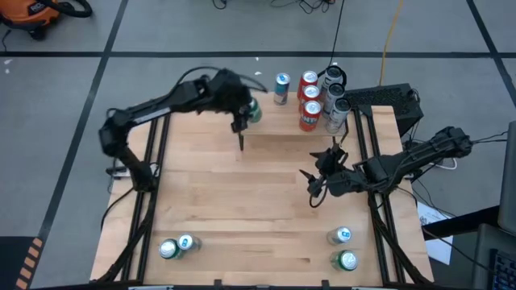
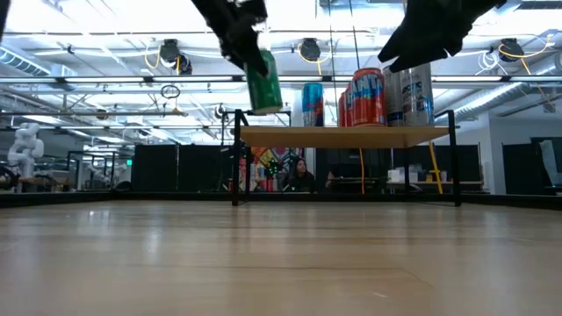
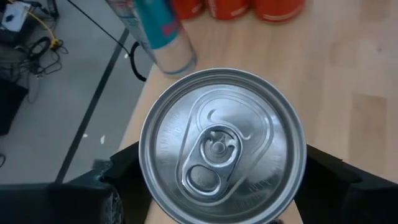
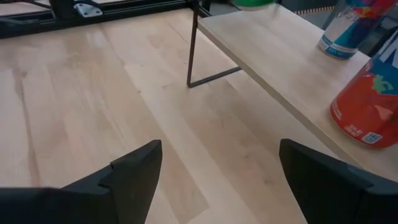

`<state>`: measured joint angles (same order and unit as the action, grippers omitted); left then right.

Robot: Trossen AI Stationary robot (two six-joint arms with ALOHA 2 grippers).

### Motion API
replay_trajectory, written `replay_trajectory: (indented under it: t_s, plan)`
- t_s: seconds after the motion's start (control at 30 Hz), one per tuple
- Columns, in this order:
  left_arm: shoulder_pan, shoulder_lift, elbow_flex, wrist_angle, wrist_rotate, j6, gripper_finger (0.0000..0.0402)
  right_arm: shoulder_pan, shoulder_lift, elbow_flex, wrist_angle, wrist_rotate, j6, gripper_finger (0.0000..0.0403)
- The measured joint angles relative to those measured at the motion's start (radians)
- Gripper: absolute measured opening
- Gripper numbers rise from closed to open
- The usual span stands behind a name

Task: Place canned beverage on shelf
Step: Put the top green soda can on the shelf

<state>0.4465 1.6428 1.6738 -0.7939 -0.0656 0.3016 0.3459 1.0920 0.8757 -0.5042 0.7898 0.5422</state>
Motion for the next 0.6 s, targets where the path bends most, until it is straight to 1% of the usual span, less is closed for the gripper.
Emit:
replay_trajectory:
  t_s: [0.13, 0.23, 0.33, 0.5, 0.6]
  plan:
    - [0.068, 0.095, 0.090, -0.003, 0.071, 0.040, 0.0292, 0.010, 0.000, 0.000, 0.000, 0.000, 0.007, 0.0312]
    - [0.113, 0.152, 0.148, -0.009, 0.083, 0.054, 0.0292, 0.010, 0.000, 0.000, 0.000, 0.000, 0.011, 0.0312]
    - [0.157, 0.203, 0.200, -0.015, 0.120, 0.053, 0.0292, 0.010, 0.000, 0.000, 0.000, 0.000, 0.014, 0.0312]
    - [0.208, 0.257, 0.232, -0.029, 0.135, 0.053, 0.0293, 0.010, 0.000, 0.000, 0.000, 0.000, 0.015, 0.0312]
    - [0.223, 0.264, 0.234, -0.036, 0.139, 0.053, 0.0293, 0.010, 0.000, 0.000, 0.000, 0.000, 0.015, 0.0312]
